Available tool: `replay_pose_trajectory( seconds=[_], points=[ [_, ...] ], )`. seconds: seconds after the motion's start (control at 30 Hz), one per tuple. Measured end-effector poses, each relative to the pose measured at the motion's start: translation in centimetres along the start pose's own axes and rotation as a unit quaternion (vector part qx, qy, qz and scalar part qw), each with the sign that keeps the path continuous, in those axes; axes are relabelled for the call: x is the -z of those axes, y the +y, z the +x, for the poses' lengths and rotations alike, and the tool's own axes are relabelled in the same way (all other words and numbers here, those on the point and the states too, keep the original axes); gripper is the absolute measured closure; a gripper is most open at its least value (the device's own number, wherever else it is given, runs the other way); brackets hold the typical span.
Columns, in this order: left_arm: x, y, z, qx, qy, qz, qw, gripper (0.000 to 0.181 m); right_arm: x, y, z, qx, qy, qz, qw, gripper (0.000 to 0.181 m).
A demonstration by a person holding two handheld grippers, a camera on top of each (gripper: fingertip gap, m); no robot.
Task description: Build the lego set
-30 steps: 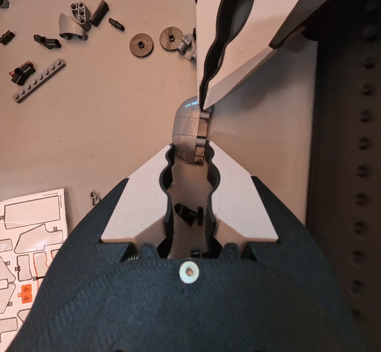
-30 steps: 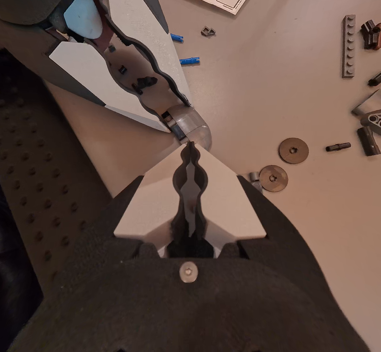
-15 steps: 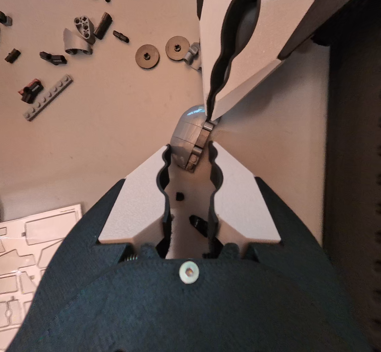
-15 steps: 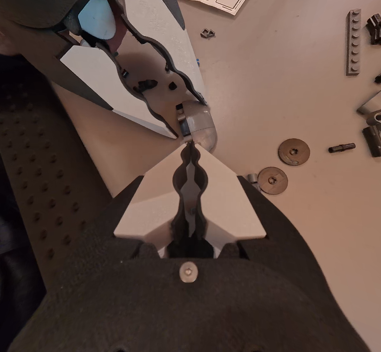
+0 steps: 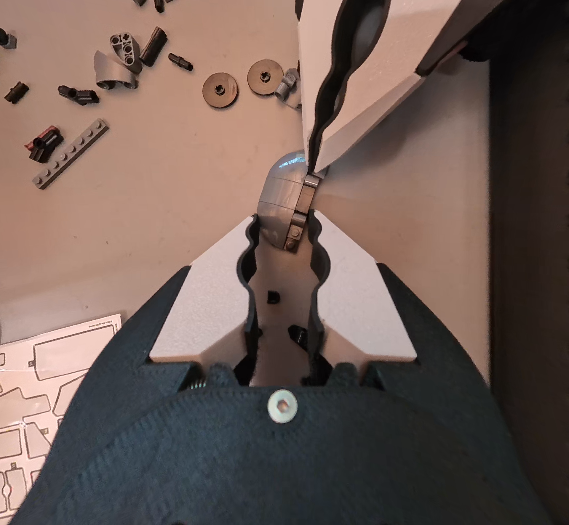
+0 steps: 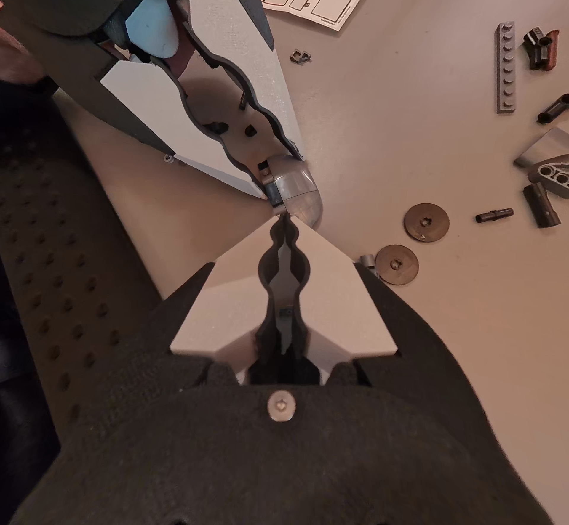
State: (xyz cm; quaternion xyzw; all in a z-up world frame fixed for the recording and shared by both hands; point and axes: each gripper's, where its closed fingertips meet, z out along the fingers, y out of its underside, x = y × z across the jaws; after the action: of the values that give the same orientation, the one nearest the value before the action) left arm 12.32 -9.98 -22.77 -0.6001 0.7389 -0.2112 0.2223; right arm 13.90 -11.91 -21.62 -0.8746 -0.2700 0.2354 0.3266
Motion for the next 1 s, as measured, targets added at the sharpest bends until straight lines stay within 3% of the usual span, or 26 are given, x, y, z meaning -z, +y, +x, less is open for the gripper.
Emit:
replay_pose_trajectory(
  seconds=[0.87, 1.0],
  points=[
    [-0.05, -0.16, -0.10, 0.000, 0.003, 0.007, 1.000, 0.154, 0.17, -0.19, 0.78, -0.009, 0.017, 0.015, 1.000, 0.181],
    [-0.18, -0.52, -0.45, -0.012, -0.009, 0.005, 1.000, 0.139, 0.15, -0.20, 0.82, -0.014, 0.013, 0.015, 1.000, 0.181]
  ],
)
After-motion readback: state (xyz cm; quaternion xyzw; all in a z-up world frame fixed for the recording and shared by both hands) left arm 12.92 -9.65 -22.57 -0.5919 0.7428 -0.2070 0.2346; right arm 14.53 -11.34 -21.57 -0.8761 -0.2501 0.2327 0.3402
